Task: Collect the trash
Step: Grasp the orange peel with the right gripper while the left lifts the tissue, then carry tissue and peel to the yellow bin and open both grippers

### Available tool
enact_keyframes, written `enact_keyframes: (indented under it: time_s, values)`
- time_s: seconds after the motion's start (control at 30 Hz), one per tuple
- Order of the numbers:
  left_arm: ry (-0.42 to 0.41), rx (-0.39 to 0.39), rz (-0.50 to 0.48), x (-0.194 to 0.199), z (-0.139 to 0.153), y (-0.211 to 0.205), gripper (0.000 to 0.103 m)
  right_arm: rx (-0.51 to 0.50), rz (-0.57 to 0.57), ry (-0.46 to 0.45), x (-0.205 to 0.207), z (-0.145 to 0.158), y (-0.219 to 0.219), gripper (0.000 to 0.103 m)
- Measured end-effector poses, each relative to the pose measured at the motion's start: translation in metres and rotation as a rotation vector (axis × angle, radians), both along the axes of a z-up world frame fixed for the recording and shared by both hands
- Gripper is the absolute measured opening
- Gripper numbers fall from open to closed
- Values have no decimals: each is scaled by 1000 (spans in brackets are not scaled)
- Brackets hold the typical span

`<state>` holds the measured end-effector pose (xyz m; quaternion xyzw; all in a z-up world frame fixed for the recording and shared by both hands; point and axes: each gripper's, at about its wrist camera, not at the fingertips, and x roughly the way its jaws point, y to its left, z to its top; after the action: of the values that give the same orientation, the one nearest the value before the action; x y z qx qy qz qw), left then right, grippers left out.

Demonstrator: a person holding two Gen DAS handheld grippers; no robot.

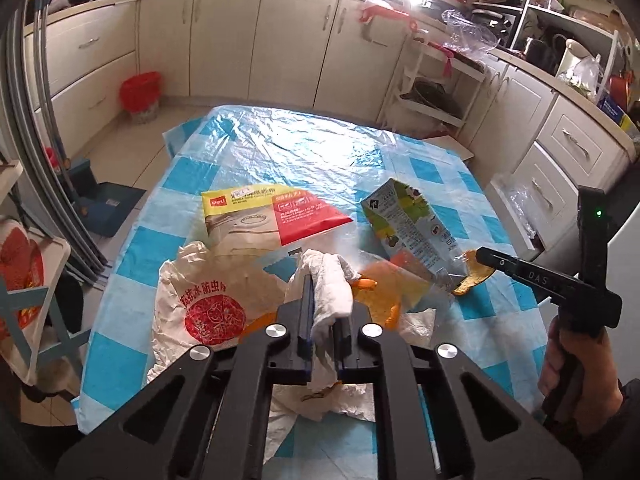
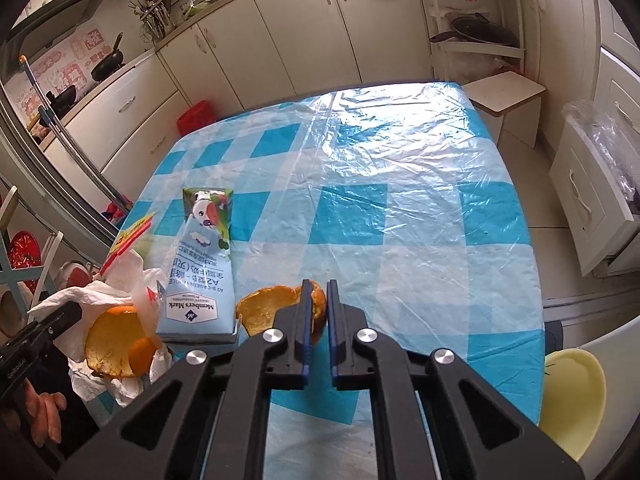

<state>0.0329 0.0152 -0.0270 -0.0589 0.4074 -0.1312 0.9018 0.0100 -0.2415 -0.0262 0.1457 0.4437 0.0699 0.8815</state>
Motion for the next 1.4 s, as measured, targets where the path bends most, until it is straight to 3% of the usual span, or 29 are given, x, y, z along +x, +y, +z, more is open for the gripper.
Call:
enact_keyframes:
  time_s: [0.1,0.23,0.47,0.53,0.63,0.67,0.8,0.87,0.9,0.93,1.0,1.03,1.17,1.27,1.3,1.37,1.4]
  values:
    - [-71,-106,-39,-12,16,5,4,3,-5,-8,-4,3,-2,7]
    - [-139,-156,-35,-22,30,11,4,3,-3,-8,-8,3,-4,7]
    - [4,-102,-30,-5,0,5,4,50,10,65,-9,-14,-7,16]
    - [26,-221,-66,-5,0,12,4,38,17,46,-11,-10,-4,13]
    - [-24,-438,-120,-9,17,27,4,-25,18,-26,-17,5,2,7]
    - [-28,-473,-121,-9,19,30,4,-53,17,-56,-20,10,4,6]
    - [14,-504,-91,-2,8,36,4,-153,-3,-125,-26,23,4,6]
    - [45,-412,-23,4,-1,36,4,-198,-14,-163,-31,28,3,6]
    - [49,-380,15,6,-6,38,4,-172,-6,-190,-34,33,0,6]
    - [44,-415,58,6,-8,46,4,-137,2,-215,-37,37,-3,5]
    - [35,-620,63,6,-9,68,4,-111,9,-235,-41,43,-6,5]
    - [19,-684,59,6,-6,76,4,-91,10,-233,-41,44,-8,5]
    - [-16,-712,30,5,1,80,4,-17,1,-224,-43,44,-19,5]
    - [14,-810,-36,5,-4,74,4,23,-19,-218,-48,46,-30,5]
    - [9,-758,-34,4,-1,69,4,12,-25,-206,-49,45,-33,5]
    - [-6,-566,-23,1,5,52,4,-12,-30,-191,-52,43,-36,5]
    - [-3,-561,-37,-1,4,46,4,-15,-32,-189,-55,42,-37,5]
